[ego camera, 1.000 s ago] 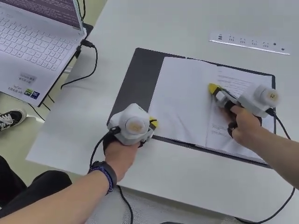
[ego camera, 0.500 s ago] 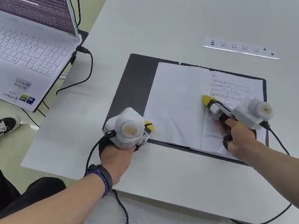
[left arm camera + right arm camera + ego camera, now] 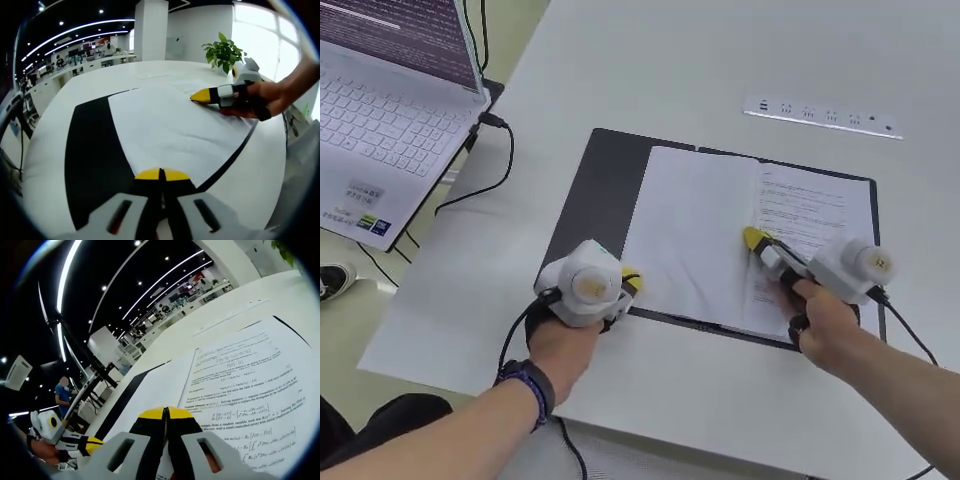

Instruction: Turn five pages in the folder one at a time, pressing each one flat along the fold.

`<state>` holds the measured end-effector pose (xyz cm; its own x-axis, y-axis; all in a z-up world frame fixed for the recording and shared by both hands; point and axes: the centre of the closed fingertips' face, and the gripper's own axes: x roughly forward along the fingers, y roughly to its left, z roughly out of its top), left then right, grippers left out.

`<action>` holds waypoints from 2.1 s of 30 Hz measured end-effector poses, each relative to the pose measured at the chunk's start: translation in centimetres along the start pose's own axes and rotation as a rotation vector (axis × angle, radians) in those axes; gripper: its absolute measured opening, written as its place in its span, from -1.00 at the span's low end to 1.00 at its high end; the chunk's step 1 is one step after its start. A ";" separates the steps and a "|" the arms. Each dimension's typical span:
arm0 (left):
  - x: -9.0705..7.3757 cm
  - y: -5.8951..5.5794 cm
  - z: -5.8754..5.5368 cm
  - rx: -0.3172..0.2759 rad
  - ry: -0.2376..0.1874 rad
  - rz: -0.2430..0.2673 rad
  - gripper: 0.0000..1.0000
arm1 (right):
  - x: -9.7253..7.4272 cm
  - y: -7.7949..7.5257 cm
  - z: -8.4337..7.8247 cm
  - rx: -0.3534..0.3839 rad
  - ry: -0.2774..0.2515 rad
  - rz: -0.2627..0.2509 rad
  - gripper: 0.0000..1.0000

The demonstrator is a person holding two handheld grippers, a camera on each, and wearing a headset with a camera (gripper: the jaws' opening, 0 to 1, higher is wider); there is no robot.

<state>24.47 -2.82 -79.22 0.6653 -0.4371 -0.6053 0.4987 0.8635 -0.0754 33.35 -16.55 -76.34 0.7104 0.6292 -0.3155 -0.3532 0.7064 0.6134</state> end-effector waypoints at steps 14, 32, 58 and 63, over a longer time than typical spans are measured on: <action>-0.2 0.0 0.0 0.008 0.000 -0.004 -1.00 | -1.6 0.3 -1.7 -0.009 0.021 0.019 -1.00; -0.1 0.0 0.0 0.008 -0.008 -0.003 -1.00 | -3.5 0.7 -4.2 -0.017 0.042 0.040 -1.00; -0.1 -0.1 0.1 -0.002 -0.018 -0.005 -1.00 | -6.4 2.2 -6.8 -0.007 0.059 0.057 -1.00; -0.1 0.0 0.1 -0.006 -0.020 0.000 -1.00 | -7.0 2.4 -7.5 -0.007 0.067 0.060 -1.00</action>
<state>24.41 -2.82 -79.05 0.6762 -0.4423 -0.5892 0.4957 0.8648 -0.0803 22.89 -16.83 -78.09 0.6458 0.6905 -0.3259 -0.3985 0.6689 0.6275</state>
